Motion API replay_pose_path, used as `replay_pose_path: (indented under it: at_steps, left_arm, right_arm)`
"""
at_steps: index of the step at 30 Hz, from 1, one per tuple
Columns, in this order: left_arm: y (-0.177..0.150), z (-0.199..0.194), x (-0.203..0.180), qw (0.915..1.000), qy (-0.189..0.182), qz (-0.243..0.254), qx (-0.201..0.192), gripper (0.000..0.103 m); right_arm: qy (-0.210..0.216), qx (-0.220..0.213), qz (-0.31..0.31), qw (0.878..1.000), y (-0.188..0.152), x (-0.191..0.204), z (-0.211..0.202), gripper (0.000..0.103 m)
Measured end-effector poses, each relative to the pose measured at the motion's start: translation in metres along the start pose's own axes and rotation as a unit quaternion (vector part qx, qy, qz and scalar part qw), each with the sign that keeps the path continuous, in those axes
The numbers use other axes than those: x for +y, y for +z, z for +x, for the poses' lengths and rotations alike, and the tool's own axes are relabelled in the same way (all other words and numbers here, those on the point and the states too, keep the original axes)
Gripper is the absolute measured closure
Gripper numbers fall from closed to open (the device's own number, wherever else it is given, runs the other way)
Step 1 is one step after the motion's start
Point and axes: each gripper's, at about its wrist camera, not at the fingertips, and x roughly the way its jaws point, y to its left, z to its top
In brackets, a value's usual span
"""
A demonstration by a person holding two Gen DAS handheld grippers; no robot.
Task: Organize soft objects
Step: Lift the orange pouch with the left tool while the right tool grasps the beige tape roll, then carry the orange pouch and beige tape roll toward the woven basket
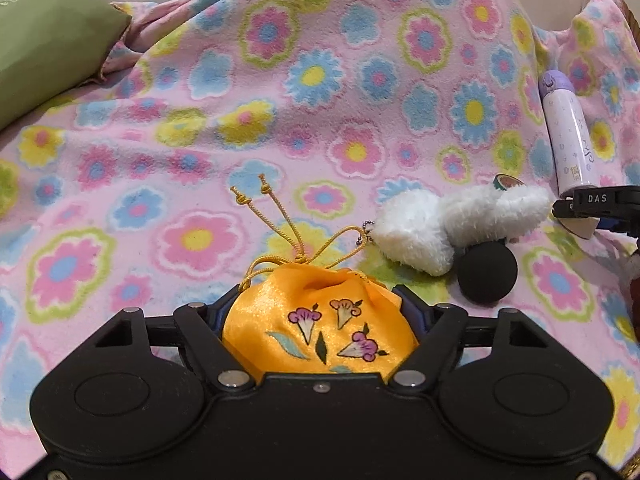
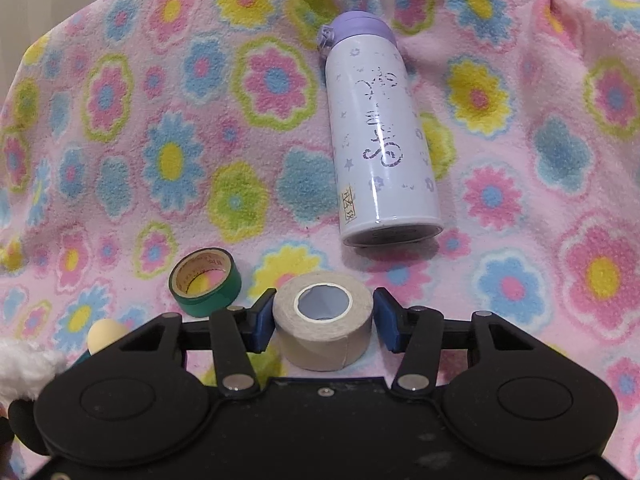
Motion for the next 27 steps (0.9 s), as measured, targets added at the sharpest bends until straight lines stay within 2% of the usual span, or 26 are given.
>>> replay_pose_path:
  at_steps: [10, 16, 21, 27]
  left_arm:
    - [0.006, -0.007, 0.001, 0.9995, 0.0, -0.032, 0.01, 0.041]
    - [0.015, -0.03, -0.002, 0.999, -0.001, -0.042, 0.013, 0.041]
    - [0.022, -0.052, -0.011, 0.9991, -0.001, -0.037, 0.02, 0.041]
    - [0.027, -0.082, -0.023, 0.998, -0.022, -0.049, 0.033, 0.041]
  right_arm:
    - [0.006, 0.004, 0.008, 1.0, 0.001, -0.002, -0.001, 0.053]
    - [0.006, 0.033, 0.002, 0.999, 0.012, -0.003, -0.006, 0.055]
    - [0.032, 0.053, 0.042, 0.997, 0.025, -0.019, -0.029, 0.055]
    - [0.075, 0.073, 0.077, 0.991, 0.031, -0.035, -0.078, 0.055]
